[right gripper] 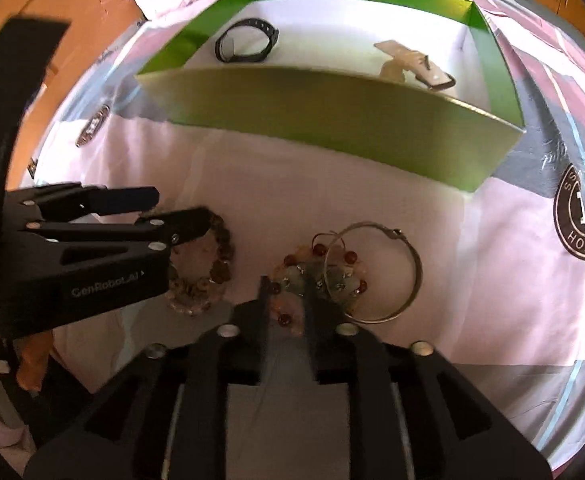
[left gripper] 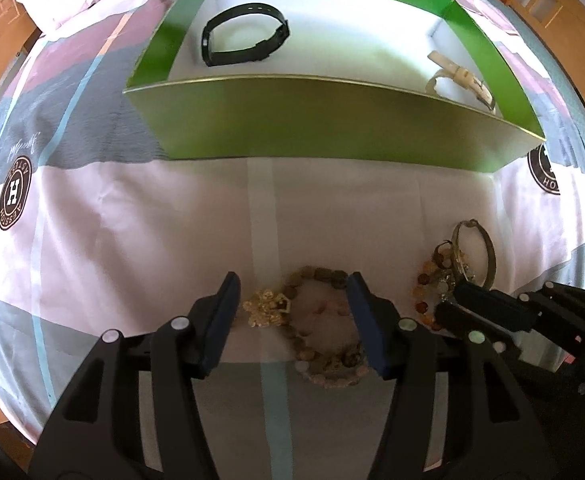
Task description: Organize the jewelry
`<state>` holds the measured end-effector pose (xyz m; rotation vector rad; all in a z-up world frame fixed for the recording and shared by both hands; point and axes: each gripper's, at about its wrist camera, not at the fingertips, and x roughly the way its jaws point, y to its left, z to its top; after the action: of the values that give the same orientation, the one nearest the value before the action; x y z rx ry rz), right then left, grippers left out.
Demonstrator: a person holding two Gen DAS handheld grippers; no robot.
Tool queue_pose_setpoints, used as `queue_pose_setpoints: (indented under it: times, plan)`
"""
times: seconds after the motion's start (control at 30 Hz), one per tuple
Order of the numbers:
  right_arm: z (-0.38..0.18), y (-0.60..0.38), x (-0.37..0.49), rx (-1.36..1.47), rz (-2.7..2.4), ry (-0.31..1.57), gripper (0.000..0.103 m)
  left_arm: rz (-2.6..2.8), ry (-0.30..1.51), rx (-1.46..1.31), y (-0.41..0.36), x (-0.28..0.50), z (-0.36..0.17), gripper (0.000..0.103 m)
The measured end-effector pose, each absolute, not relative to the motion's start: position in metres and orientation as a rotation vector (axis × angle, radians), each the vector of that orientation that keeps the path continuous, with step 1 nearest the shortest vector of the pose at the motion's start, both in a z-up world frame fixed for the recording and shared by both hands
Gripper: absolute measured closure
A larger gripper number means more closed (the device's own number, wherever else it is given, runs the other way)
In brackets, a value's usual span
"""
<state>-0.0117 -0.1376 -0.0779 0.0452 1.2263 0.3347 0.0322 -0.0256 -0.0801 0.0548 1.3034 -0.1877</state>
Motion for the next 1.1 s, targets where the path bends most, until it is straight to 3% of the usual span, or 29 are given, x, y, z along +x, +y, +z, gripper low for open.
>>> queue_pose_setpoints:
  times: [0.37,0.57,0.7,1.1]
  plan:
    - [-0.091,-0.144,-0.006,0.047,0.267,1.193,0.086,-0.198,1.246,0.157,-0.048,0.022,-0.077,0.046]
    - [-0.085,-0.149,-0.005,0.062,0.249,1.168,0.092,-0.179,1.257,0.177,-0.044,0.013,-0.078,0.058]
    - [-0.080,-0.149,-0.008,0.052,0.245,1.147,0.092,-0.163,1.270,0.185,-0.040,0.012,-0.080,0.083]
    - [-0.074,-0.147,-0.011,0.037,0.252,1.127,0.096,-0.157,1.272,0.175,-0.033,0.018,-0.083,0.084]
